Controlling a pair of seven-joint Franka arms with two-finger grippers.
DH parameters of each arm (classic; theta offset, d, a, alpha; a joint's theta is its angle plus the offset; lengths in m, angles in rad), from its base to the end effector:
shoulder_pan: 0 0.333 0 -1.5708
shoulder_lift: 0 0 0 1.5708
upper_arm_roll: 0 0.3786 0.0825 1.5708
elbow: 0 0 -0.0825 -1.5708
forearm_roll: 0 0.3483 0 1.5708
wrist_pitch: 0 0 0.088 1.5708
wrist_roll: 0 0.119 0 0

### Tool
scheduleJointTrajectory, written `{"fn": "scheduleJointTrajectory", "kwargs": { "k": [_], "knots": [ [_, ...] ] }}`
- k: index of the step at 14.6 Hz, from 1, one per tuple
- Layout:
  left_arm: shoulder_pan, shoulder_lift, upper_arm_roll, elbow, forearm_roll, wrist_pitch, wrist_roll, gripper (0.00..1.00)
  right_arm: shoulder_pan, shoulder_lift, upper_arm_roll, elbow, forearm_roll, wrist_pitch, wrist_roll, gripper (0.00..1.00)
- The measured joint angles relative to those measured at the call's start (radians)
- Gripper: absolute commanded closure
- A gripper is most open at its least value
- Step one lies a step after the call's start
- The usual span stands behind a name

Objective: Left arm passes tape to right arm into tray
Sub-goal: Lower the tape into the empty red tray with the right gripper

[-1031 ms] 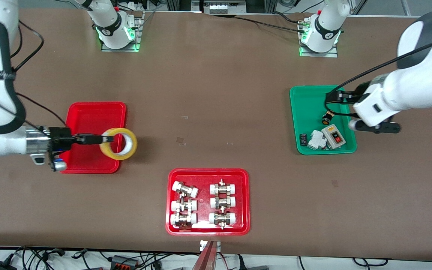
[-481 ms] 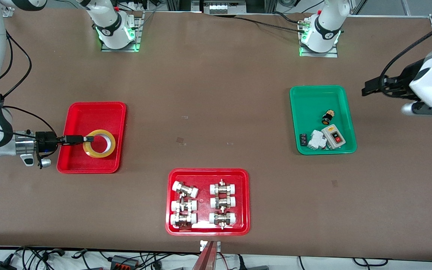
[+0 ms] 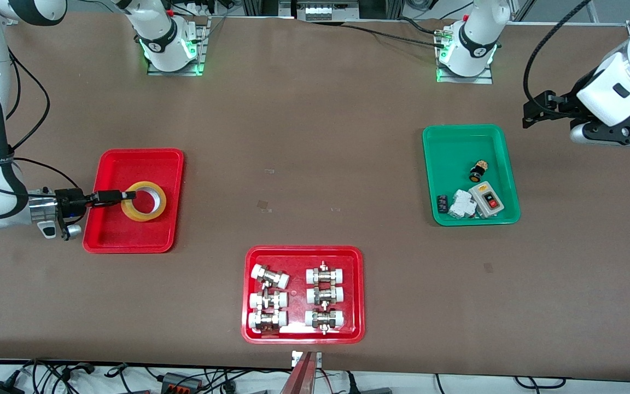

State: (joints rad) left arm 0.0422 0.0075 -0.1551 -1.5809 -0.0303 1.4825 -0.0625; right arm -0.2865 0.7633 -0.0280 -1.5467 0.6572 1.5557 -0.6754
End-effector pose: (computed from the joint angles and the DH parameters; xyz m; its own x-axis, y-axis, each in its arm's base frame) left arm 0.5063 -0.0609 0.6598 0.9928 -0.0525 -0.1073 -0.0502 -0.9984 0.0248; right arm 0.6260 -0.1229 0.2461 0.9393 0.2241 -0.2599 -0.0598 -0.6388 -0.7670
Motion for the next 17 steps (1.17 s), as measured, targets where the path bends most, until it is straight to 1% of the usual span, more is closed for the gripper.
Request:
{"fn": "scheduleJointTrajectory", "kwargs": {
  "k": [4, 6, 7, 8, 9, 15, 17],
  "knots": [
    [-0.001, -0.009, 0.004, -0.036, 0.018, 0.073, 0.005, 0.0, -0.016, 0.003, 0.0, 0.0, -0.002, -0.037, -0.001, 0.72],
    [-0.001, -0.017, 0.007, -0.06, 0.018, 0.097, 0.007, 0.0, -0.021, 0.004, 0.0, 0.0, -0.003, -0.038, -0.003, 0.69],
    [-0.001, -0.021, 0.007, -0.068, 0.019, 0.101, 0.009, 0.0, -0.021, 0.004, 0.0, 0.0, -0.004, -0.038, -0.004, 0.66],
    [-0.001, -0.025, 0.007, -0.071, 0.019, 0.102, 0.015, 0.0, -0.021, 0.004, 0.0, 0.0, -0.005, -0.038, -0.004, 0.4],
    [-0.001, -0.028, 0.007, -0.07, 0.02, 0.105, 0.034, 0.0, -0.021, 0.005, 0.0, 0.0, -0.006, -0.037, -0.004, 0.0],
    [-0.002, -0.036, 0.011, -0.05, 0.024, 0.104, 0.077, 0.0, -0.022, 0.03, 0.001, -0.001, -0.01, -0.037, -0.005, 0.0],
    [-0.019, -0.037, 0.023, -0.048, 0.024, 0.098, 0.077, 0.0, -0.022, 0.034, 0.005, -0.001, -0.046, -0.027, -0.007, 0.0]
  ]
}}
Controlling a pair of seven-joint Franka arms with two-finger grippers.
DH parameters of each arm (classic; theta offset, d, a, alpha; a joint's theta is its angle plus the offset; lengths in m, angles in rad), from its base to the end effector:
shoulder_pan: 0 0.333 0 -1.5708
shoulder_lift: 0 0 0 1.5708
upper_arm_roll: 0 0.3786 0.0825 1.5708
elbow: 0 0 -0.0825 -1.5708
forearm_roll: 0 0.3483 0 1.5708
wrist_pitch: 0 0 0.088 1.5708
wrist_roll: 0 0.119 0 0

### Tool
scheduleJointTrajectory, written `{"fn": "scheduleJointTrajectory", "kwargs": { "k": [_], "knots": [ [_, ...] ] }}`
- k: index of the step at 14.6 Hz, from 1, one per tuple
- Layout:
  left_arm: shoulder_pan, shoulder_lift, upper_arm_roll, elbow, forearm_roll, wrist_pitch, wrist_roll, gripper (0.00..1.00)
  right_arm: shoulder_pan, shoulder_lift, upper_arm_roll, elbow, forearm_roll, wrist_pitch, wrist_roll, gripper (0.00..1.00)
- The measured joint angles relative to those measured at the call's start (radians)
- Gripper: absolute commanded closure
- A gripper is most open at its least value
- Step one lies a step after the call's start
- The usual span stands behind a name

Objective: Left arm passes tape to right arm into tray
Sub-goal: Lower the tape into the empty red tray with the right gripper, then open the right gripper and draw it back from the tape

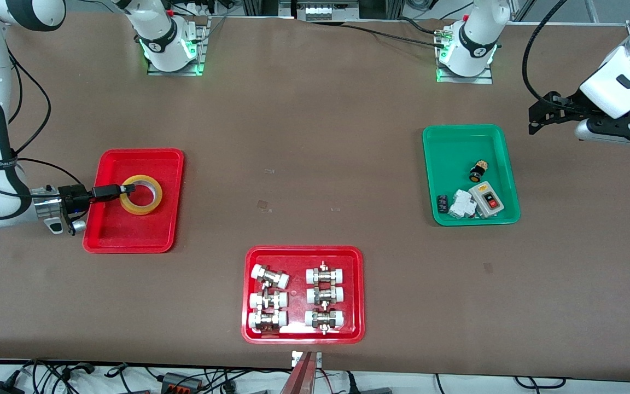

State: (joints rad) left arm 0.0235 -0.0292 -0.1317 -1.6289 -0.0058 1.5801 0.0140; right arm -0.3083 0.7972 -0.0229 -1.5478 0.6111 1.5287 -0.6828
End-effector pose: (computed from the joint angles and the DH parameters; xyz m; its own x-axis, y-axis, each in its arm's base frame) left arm 0.5045 -0.0567 0.6654 0.9924 -0.1217 -0.0198 -0.1217 -0.9926 0.0022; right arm 0.6136 -0.1340 0.2232 0.9166 0.2515 -0.3108 -0.0837 -0.6394 -0.7643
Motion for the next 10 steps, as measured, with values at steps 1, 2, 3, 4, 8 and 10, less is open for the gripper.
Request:
{"fn": "scheduleJointTrajectory", "kwargs": {
  "k": [1, 2, 3, 4, 8, 10],
  "knots": [
    [-0.014, 0.0, 0.015, 0.0, 0.0, -0.001, 0.0, 0.0, 0.001, -0.001, 0.003, 0.001, -0.03, 0.014, 0.0, 0.0],
    [-0.022, 0.0, 0.025, 0.0, 0.0, -0.002, 0.0, 0.0, 0.002, -0.002, 0.008, 0.002, -0.058, 0.029, -0.001, 0.0],
    [-0.025, 0.0, 0.032, 0.0, 0.0, -0.004, 0.0, 0.0, 0.005, -0.005, 0.011, 0.005, -0.088, 0.045, -0.003, 0.0],
    [-0.025, 0.0, 0.036, 0.0, 0.0, -0.006, 0.0, 0.0, 0.012, -0.011, 0.013, 0.01, -0.121, 0.065, -0.006, 0.0],
    [-0.023, 0.001, 0.045, 0.0, 0.0, -0.008, 0.001, 0.0, 0.066, -0.082, 0.016, 0.019, -0.25, 0.107, -0.006, 0.0],
    [-0.023, 0.001, 0.045, 0.0, 0.0, -0.008, 0.001, 0.0, 0.07, -0.135, 0.015, 0.022, -0.291, 0.108, 0.002, 0.0]
  ]
}}
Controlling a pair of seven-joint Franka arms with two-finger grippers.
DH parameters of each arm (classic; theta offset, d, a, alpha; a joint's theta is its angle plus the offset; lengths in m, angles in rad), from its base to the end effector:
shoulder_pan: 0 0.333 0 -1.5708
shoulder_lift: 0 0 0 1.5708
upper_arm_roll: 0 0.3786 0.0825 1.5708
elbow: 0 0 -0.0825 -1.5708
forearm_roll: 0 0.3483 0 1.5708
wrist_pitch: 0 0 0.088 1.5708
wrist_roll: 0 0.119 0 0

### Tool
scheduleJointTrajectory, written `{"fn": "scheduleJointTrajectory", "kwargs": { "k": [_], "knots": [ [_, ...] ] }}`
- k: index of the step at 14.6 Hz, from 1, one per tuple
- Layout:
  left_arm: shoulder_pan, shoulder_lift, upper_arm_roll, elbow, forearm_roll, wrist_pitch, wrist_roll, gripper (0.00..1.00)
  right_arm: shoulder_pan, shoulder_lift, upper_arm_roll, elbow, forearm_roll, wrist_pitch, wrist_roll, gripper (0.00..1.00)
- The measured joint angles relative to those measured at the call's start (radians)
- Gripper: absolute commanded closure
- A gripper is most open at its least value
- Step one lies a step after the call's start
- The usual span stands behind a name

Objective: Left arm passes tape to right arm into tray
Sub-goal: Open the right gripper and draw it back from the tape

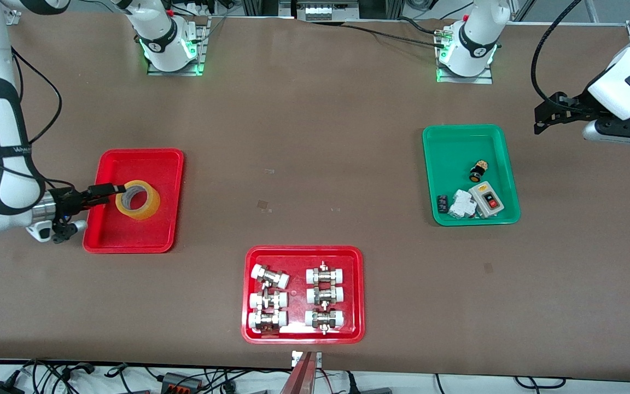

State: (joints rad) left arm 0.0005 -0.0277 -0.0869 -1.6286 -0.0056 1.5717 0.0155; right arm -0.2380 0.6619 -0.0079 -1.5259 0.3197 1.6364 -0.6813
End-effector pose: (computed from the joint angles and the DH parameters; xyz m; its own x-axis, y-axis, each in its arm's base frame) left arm 0.5051 -0.0452 0.6641 0.9944 -0.1016 -0.0292 -0.1015 -0.9948 0.0036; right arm 0.6349 -0.1218 0.3037 0.8921 0.3761 -0.2504 0.2002 -0.8259 -0.5271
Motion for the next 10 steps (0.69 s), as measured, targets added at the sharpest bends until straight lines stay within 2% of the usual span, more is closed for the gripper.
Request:
{"fn": "scheduleJointTrajectory", "kwargs": {
  "k": [5, 10],
  "knots": [
    [0.0, 0.0, 0.0, 0.0, 0.0, 0.0, -0.012, 0.0, 0.013, -0.146, 0.005, 0.053, -0.097, -0.017, 0.215, 0.0],
    [0.0, 0.001, 0.001, 0.0, 0.0, 0.0, -0.012, 0.0, 0.163, -0.185, 0.01, 0.198, -0.163, -0.126, 0.548, 0.0]
  ]
}}
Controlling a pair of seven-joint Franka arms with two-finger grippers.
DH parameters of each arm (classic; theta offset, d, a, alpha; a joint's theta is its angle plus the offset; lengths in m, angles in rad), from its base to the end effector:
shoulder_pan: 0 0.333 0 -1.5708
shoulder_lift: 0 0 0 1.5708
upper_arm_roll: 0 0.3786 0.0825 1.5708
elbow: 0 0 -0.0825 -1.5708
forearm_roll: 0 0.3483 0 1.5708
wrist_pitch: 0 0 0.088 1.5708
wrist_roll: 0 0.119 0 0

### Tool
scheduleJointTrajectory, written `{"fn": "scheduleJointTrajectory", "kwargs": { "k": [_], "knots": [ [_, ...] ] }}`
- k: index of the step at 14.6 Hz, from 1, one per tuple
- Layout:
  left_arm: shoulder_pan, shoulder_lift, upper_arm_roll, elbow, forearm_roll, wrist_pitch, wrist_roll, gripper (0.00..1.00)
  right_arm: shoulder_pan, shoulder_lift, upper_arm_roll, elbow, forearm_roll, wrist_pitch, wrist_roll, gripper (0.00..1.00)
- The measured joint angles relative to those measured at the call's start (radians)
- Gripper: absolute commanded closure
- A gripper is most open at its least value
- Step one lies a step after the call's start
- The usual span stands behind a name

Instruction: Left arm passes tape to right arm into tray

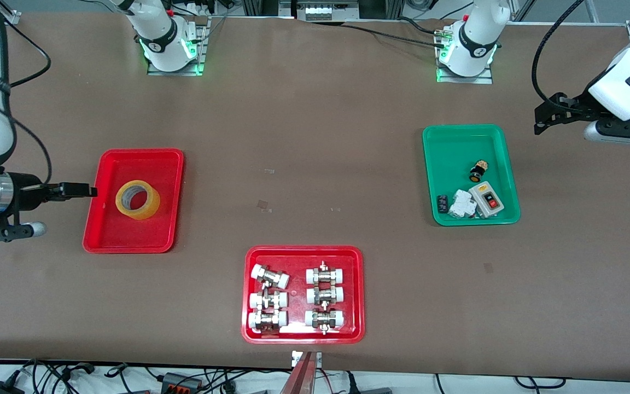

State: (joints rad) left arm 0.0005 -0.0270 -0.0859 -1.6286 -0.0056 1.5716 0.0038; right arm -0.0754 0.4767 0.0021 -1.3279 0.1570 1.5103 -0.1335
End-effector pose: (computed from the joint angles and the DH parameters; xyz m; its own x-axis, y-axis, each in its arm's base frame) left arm 0.5054 -0.0447 0.6638 0.9956 -0.0889 -0.0301 -0.0889 -0.9960 0.0034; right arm 0.6547 -0.0289 0.4932 0.9613 0.0707 -0.2664 0.0194 -0.9816 -0.1902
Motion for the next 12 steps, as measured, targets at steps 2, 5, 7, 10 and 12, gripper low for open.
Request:
{"fn": "scheduleJointTrajectory", "kwargs": {
  "k": [2, 5, 7, 10, 12],
  "knots": [
    [0.0, 0.0, 0.0, 0.0, 0.0, 0.0, 0.0, 0.0, 0.026, -0.004, 0.0, 0.069, -0.037, -0.051, 0.05, 0.0],
    [0.0, 0.0, 0.0, 0.0, 0.0, 0.0, 0.0, 0.0, 0.051, -0.028, 0.0, 0.159, -0.156, -0.082, 0.054, 0.0],
    [0.0, 0.001, 0.0, 0.0, 0.0, 0.0, 0.0, 0.0, 0.055, -0.037, -0.002, 0.185, -0.176, -0.085, 0.068, 0.0],
    [0.0, 0.001, 0.0, 0.0, 0.0, 0.0, 0.0, 0.0, 0.055, -0.041, -0.008, 0.194, -0.176, -0.078, 0.144, 0.0],
    [0.0, 0.001, 0.0, 0.0, 0.0, 0.0, 0.0, 0.0, 0.055, -0.048, -0.008, 0.199, -0.176, -0.052, 0.164, 0.0]
  ]
}}
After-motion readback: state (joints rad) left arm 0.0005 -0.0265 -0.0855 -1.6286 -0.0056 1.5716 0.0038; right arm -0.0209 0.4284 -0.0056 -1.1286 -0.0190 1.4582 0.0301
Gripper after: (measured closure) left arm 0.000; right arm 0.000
